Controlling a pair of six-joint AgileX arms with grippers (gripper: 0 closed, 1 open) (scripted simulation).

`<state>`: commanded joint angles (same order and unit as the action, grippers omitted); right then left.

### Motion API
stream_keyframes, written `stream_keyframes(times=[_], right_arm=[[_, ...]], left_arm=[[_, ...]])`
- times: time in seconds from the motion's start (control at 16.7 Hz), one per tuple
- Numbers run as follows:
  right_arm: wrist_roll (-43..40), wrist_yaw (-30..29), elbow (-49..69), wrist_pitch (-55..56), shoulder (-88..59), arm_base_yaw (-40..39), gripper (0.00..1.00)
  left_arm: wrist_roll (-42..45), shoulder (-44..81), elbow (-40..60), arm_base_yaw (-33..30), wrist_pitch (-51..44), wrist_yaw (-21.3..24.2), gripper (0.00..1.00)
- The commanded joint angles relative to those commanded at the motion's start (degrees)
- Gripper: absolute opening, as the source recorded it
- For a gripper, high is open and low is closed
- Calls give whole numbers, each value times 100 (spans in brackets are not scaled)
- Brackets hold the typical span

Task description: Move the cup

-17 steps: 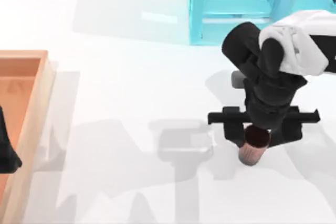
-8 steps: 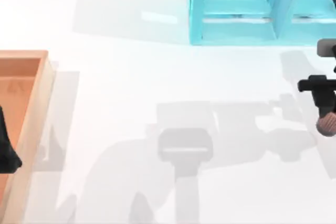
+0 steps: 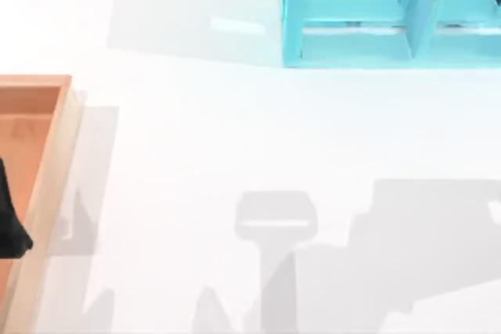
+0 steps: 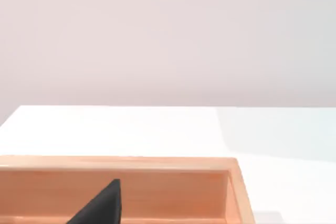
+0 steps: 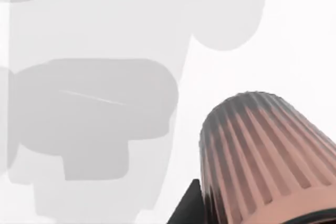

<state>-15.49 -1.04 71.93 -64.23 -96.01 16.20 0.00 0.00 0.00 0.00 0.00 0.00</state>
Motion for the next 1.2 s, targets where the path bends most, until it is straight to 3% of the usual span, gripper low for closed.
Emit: stream_keyframes(times=[0.42, 0.78, 1.08, 1.2], right_arm=[[-35, 0, -85, 92, -17, 31, 0], [-41, -4, -899, 1298, -350, 51, 0], [-46, -3, -1039, 1462, -405, 50, 0], [-46, -3, -1039, 1462, -405, 50, 15]], left_arm=[[0, 0, 0, 0, 0, 0, 100], [0, 0, 0, 0, 0, 0, 100], [0, 0, 0, 0, 0, 0, 100], [0, 0, 0, 0, 0, 0, 100]])
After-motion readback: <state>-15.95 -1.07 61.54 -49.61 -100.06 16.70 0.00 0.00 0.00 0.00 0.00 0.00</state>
